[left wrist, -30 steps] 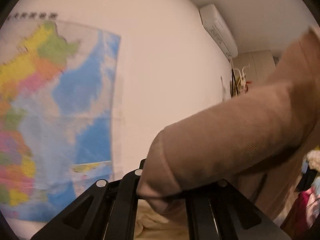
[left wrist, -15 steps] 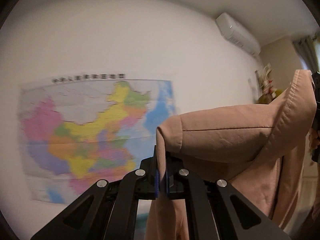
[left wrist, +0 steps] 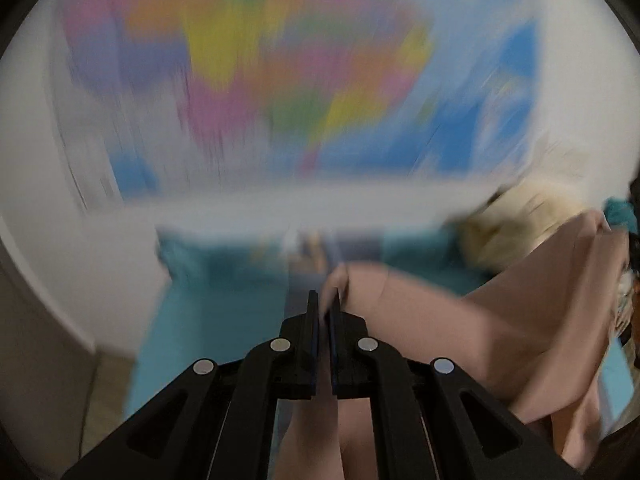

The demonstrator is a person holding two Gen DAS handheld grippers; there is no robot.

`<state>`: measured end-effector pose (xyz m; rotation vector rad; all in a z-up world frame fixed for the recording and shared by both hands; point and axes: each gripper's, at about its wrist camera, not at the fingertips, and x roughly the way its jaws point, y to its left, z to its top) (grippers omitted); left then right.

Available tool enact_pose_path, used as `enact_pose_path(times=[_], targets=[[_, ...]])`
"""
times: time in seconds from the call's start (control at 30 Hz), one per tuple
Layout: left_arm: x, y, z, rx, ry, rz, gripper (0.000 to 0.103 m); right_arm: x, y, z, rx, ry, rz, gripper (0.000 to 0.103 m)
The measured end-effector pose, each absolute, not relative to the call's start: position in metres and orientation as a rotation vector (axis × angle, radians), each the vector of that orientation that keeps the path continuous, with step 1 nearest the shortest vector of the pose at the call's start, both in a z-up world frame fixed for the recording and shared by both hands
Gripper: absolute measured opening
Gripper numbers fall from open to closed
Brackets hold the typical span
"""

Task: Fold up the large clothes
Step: 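Grasp the pink jacket with the left gripper while the right gripper holds it up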

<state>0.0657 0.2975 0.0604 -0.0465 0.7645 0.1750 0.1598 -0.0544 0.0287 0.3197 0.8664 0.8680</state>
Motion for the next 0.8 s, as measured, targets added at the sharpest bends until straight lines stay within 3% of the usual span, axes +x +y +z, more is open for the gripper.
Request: enact_pose_path(times=[0.1, 0.17, 0.23, 0.3, 0.33, 0.37, 0.5, 0.6, 0.67, 0.7, 0.8], targets=[[0.105, 0.316, -0.003, -0.1, 0.905, 0.164, 0.003, 0.192, -0.049, -0.033, 0.377, 0.981, 0.802, 0.006], [0.11, 0.322, -0.026, -0.092, 0.939, 0.165, 0.003, 0.2, -0.055, -0.044, 0.405, 0.981, 0.787, 0.006], [0.111, 0.323, -0.03, -0.088, 0.928, 0.083, 0.015, 0.2, -0.058, -0.039, 0.367, 0.965, 0.785, 0.006], [0.107, 0.323, -0.025, -0.08, 0.918, 0.018, 0.04, 0.202, -0.061, -0.03, 0.337, 0.953, 0.781, 0.007], [0.105, 0.32, -0.023, -0.071, 0.907, -0.03, 0.06, 0.204, -0.064, -0.027, 0.331, 0.954, 0.773, 0.008], [0.102, 0.314, -0.021, -0.058, 0.891, -0.09, 0.069, 0.207, -0.066, -0.025, 0.338, 0.964, 0.768, 0.009], [0.096, 0.275, -0.025, 0.023, 0.9, -0.246, 0.072, 0.216, -0.063, -0.024, 0.294, 0.977, 0.74, 0.017], [0.088, 0.25, -0.027, 0.087, 0.875, -0.293, 0.078, 0.203, -0.066, -0.02, 0.257, 0.956, 0.732, 0.034], [0.079, 0.239, -0.027, 0.119, 0.832, -0.317, 0.086, 0.191, -0.068, -0.019, 0.237, 0.953, 0.74, 0.061], [0.075, 0.232, -0.027, 0.149, 0.81, -0.32, 0.091, 0.185, -0.068, -0.02, 0.223, 0.956, 0.753, 0.064], [0.072, 0.21, -0.03, 0.239, 0.784, -0.331, 0.092, 0.164, -0.06, -0.031, 0.146, 1.001, 0.798, 0.065]])
